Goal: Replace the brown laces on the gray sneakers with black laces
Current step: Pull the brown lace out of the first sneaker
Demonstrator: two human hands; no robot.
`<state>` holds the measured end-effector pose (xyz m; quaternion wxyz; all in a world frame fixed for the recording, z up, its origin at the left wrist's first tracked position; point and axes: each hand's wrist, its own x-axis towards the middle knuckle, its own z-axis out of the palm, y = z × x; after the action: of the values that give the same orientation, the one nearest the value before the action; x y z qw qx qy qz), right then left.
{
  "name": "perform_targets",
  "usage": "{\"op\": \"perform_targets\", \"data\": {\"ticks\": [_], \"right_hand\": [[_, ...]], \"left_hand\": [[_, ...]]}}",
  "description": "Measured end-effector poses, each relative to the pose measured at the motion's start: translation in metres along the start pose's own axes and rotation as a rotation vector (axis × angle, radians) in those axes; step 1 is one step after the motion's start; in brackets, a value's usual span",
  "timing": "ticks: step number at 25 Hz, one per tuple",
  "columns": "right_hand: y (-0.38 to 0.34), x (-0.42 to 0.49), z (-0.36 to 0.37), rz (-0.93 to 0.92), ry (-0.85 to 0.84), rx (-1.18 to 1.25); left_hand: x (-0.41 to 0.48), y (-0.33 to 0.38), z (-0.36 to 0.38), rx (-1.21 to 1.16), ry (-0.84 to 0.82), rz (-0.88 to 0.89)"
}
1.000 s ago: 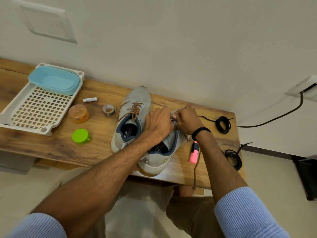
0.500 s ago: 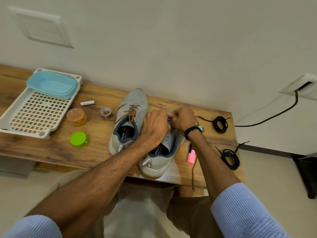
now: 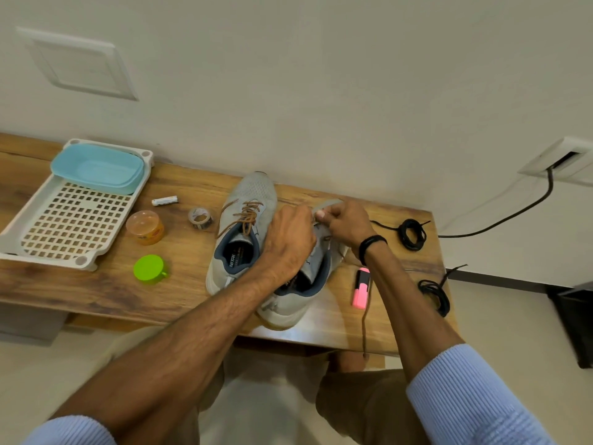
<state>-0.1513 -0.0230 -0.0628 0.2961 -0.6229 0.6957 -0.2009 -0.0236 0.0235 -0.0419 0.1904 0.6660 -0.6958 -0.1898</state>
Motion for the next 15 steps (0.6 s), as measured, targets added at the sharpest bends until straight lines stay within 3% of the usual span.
{"op": "perform_targets", "data": {"ticks": [3,8,10,12,15], "right_hand": [[-0.001,0.002,0.003,-0.038,0.049,-0.188],[-0.003,0.003,0.007,0.014,0.051,-0.155],[-0.004,0.007,0.007,0.072,0.148,-0.173],[-0.003,0.006,0.005,0.067,0.244,-0.117],[-0.012,0.004,-0.004,-0.081,0.312,0.202]], "left_hand": [[-0.003,0.002,0.001,0.011,-0.017,0.025],[-0.002,0.003,0.004,0.020,-0.036,0.025],[-0.001,0.008,0.009,0.020,-0.067,0.028],[-0.004,0.011,0.012,0.015,-0.083,0.024],[-0.001,0.007,0.009,-0.015,-0.029,-0.020]]}}
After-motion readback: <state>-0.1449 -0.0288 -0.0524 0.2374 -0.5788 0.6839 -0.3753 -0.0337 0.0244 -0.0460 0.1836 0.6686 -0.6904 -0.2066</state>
